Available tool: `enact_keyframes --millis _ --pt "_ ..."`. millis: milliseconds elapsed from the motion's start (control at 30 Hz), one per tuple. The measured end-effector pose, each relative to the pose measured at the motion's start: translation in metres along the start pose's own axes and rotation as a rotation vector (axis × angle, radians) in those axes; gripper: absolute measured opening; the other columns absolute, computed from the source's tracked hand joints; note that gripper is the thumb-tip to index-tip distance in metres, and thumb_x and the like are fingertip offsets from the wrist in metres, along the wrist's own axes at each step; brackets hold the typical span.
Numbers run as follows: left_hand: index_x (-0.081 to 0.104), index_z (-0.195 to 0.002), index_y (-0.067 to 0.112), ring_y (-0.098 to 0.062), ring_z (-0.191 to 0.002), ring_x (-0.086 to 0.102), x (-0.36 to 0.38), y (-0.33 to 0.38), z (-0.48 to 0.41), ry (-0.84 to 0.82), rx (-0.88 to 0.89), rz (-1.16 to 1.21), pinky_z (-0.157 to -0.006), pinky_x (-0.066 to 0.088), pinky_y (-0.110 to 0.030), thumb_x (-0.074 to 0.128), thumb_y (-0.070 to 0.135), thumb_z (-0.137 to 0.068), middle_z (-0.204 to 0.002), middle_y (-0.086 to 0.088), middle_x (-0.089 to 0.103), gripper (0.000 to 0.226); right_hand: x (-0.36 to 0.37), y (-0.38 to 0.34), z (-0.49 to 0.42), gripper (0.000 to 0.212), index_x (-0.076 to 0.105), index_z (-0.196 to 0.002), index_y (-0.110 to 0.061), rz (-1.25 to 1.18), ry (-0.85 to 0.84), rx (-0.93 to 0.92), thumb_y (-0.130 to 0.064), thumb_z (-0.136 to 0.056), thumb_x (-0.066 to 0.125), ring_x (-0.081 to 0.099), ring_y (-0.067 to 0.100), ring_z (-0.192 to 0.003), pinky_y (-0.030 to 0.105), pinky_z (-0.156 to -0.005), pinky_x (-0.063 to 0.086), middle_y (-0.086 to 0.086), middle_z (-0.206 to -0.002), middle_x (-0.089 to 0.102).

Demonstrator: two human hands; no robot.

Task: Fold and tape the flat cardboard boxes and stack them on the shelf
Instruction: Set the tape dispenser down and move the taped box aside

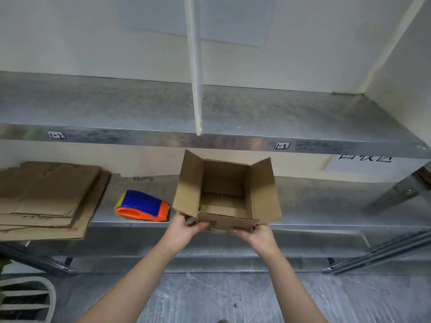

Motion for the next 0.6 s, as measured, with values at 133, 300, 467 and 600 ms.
enact_keyframes --millis 133,300,467,600 --pt "0.05 -0.113 0.038 0.009 -0.106 0.053 0.005 -0.03 -0.007 -0.033 -0.093 -0.035 -0.102 0.036 -0.024 0.077 0.027 -0.081 -0.113 0.027 0.059 0.043 0.007 0.031 -0.013 0.025 0.075 -0.09 -0.022 0.026 -0.028 0.068 -0.023 -0.069 0.088 0.069 0.006 -0.092 0.026 -0.087 0.054 -0.011 -0.093 0.076" --pt "0.046 -0.122 0.034 -0.005 -0.118 0.05 0.008 -0.072 -0.015 -0.07 -0.205 -0.088 -0.102 0.039 -0.027 0.07 0.036 -0.085 -0.121 0.019 0.055 0.044 0.02 0.064 -0.026 0.022 0.072 -0.088 -0.024 -0.023 -0.036 0.147 -0.023 -0.071 0.086 0.069 0.003 -0.088 0.02 -0.083 0.053 -0.013 -0.088 0.075" --pt "0.042 -0.111 0.037 0.001 -0.104 0.044 0.002 -0.079 -0.021 -0.047 -0.196 -0.339 -0.085 0.037 -0.016 0.077 0.052 -0.072 -0.103 0.028 0.044 0.054 0.03 0.063 -0.04 0.019 0.076 -0.074 -0.022 0.018 -0.026 0.079 -0.022 -0.063 0.092 0.072 0.005 -0.081 0.015 -0.074 0.054 -0.011 -0.08 0.076" --pt "0.044 -0.137 0.026 -0.018 -0.14 0.029 -0.024 -0.052 -0.021 0.021 0.027 -0.78 -0.116 0.024 -0.036 0.064 0.065 -0.077 -0.145 0.004 0.039 0.074 0.017 0.068 -0.043 0.031 0.067 -0.082 -0.02 0.014 0.102 0.123 -0.029 -0.064 0.091 0.069 0.008 -0.082 0.027 -0.079 0.056 -0.008 -0.084 0.074"
Point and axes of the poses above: each hand's wrist, its own z-axis away from the middle knuckle, its own x-axis out of the palm, y = z × x, the point moved 10 cm from there along -z, towards the middle knuckle
